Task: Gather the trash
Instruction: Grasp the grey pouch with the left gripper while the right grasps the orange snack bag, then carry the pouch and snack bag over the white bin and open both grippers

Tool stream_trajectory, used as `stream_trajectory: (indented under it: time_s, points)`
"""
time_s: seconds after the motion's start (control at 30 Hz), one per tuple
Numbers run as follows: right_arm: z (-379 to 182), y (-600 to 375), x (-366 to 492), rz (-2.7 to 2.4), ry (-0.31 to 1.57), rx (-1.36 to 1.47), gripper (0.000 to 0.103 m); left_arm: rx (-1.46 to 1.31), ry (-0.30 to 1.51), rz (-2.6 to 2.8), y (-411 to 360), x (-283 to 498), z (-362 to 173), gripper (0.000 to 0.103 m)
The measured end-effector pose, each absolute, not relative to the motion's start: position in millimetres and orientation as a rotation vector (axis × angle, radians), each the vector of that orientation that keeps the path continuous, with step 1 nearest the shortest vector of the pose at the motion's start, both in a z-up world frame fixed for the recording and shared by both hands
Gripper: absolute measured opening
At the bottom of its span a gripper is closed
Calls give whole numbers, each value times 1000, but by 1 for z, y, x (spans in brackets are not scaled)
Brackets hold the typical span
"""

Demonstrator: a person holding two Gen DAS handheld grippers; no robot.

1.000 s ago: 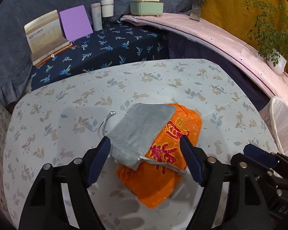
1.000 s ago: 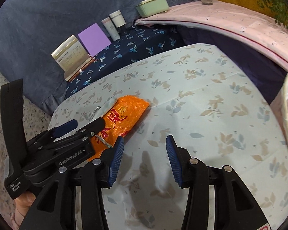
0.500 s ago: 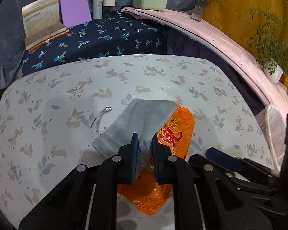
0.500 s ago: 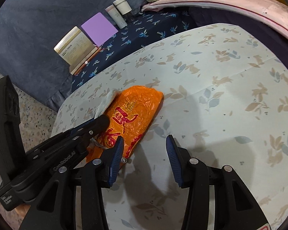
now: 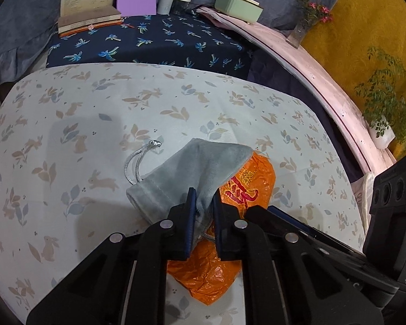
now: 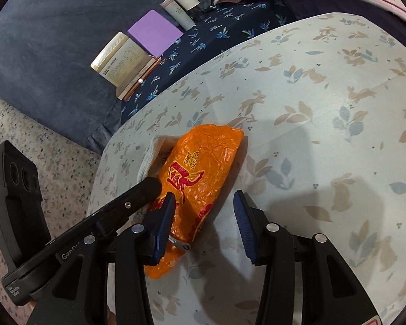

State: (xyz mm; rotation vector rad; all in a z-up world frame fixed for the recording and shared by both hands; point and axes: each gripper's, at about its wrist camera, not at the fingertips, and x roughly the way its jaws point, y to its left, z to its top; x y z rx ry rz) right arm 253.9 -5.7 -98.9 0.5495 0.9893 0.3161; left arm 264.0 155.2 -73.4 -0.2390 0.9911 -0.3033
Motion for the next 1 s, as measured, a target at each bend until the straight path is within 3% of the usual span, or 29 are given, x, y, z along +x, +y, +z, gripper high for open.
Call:
stream_trajectory:
  time_s: [0.07,0.13,0.17,0.27,0.53,1.0]
  points:
    - [-101,-2,256,331,1000,550,26,-231,989,-292,156,262,-73,11]
    - [-102,2,256,327,1007,545,21,-217,984,-276,156,261,-71,11]
    - [-100,3,256,327,1009,538,12,-215,983,-274,157,260,-69,11]
    - [-93,2,254,337,990,537,6,-214,977,-276,159,257,-63,9]
    - [-39,-25,230,234,880,458,5,-160,915,-300,139,242,-30,6]
    - [58,-110,158,7,656,308,5,-85,804,-465,31,200,39,6]
